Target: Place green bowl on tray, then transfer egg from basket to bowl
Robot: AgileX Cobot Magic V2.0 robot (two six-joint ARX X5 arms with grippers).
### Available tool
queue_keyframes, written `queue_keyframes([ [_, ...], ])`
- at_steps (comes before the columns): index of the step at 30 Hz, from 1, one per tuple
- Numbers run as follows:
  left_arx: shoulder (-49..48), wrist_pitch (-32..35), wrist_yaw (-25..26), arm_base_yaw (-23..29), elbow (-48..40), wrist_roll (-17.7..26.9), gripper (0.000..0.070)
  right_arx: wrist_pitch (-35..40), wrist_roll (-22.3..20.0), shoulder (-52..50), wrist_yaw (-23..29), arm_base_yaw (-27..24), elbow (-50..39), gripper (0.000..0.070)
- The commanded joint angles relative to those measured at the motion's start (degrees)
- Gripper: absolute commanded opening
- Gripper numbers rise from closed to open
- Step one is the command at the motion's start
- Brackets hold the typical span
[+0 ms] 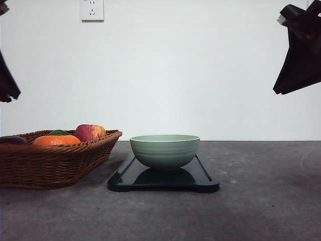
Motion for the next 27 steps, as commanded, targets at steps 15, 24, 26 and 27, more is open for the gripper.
queue_keyframes([
  [15, -0.9, 0.5, 0.0, 0.0, 0.5, 1.5, 0.0, 0.4, 0.4, 0.2, -0.1, 0.3, 0.4, 0.0017],
  [24, -11.5, 5.6, -0.1, 10.0, -4.3, 11.3, 0.0, 0.5, 0.4, 0.2, -0.1, 0.3, 0.4, 0.0017],
  [26, -15.8, 8.7, -0.1, 12.9, -7.1, 10.8, 0.0, 0.5, 0.4, 0.2, -0.1, 0.3, 0.4, 0.0017],
  [27, -17.9, 10.2, -0.1, 14.1, -8.6, 10.8, 0.0, 0.5, 0.4, 0.2, -0.1, 0.3, 0.4, 0.0017],
])
